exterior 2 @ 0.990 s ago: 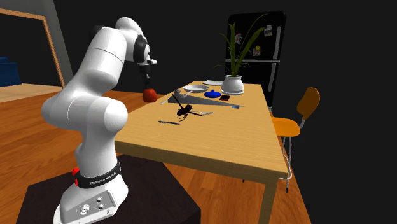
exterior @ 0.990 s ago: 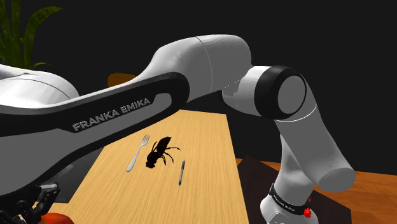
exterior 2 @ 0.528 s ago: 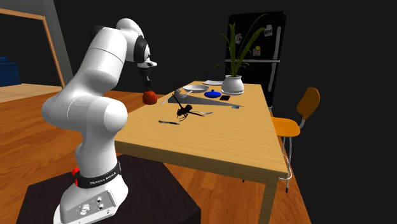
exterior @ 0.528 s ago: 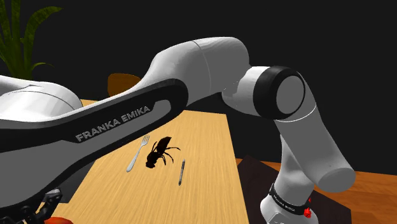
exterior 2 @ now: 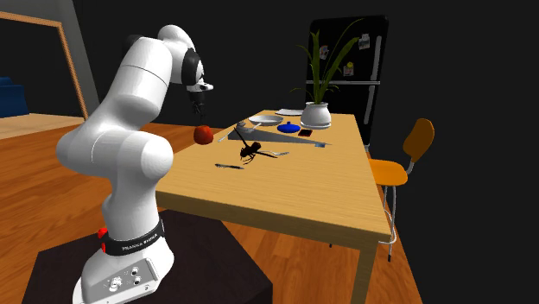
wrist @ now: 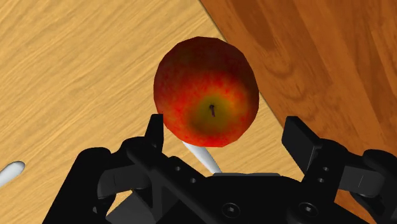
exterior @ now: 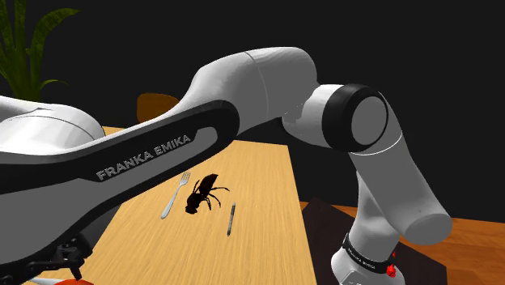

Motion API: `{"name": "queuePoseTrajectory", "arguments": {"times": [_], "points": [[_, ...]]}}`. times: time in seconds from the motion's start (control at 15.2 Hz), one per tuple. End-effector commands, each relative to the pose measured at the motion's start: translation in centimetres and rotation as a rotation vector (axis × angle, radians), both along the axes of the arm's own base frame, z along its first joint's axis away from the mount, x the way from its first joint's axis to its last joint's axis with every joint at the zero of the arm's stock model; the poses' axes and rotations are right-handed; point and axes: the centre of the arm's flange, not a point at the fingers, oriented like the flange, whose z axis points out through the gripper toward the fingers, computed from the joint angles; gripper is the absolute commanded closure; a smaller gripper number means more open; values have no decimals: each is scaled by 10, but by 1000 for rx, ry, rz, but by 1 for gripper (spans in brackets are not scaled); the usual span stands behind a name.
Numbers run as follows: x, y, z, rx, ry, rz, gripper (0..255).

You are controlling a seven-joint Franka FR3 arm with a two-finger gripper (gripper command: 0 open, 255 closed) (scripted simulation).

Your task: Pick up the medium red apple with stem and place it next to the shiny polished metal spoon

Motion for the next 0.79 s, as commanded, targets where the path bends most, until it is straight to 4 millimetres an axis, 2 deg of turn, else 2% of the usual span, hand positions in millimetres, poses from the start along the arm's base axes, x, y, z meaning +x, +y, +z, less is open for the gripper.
{"name": "queuePoseTrajectory", "arguments": {"times": [0.0, 0.2, 0.73], "points": [[0, 0, 13, 0, 0, 0, 0], [-2, 0, 50, 0, 0, 0, 0], [-2, 0, 50, 0, 0, 0, 0]]}}
